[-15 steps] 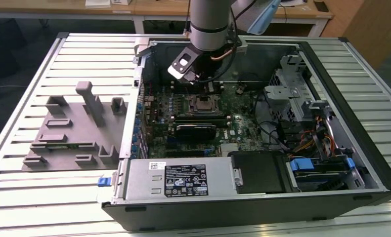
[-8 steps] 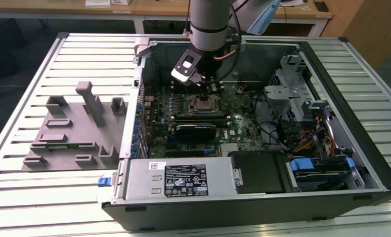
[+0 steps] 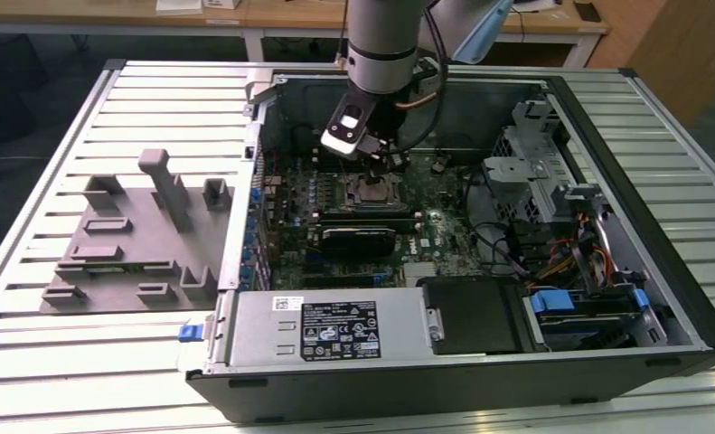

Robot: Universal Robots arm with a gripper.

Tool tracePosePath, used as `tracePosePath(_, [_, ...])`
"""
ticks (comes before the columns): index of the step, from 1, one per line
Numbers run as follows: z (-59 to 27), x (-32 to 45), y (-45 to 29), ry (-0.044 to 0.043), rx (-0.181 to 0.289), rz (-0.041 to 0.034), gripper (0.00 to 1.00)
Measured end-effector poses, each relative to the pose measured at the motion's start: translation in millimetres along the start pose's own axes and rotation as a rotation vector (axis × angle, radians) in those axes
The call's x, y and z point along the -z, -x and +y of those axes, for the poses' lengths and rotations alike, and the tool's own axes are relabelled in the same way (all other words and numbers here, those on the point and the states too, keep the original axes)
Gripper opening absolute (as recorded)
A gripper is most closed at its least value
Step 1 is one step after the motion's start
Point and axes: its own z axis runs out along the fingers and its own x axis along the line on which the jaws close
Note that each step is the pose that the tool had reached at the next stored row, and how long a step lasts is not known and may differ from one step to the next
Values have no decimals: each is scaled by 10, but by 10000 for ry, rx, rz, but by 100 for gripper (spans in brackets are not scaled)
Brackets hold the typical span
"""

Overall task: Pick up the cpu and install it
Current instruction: 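Close the cpu cover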

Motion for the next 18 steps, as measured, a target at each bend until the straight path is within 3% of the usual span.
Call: tracePosePath(18, [0,0,0,4,3228,94,11])
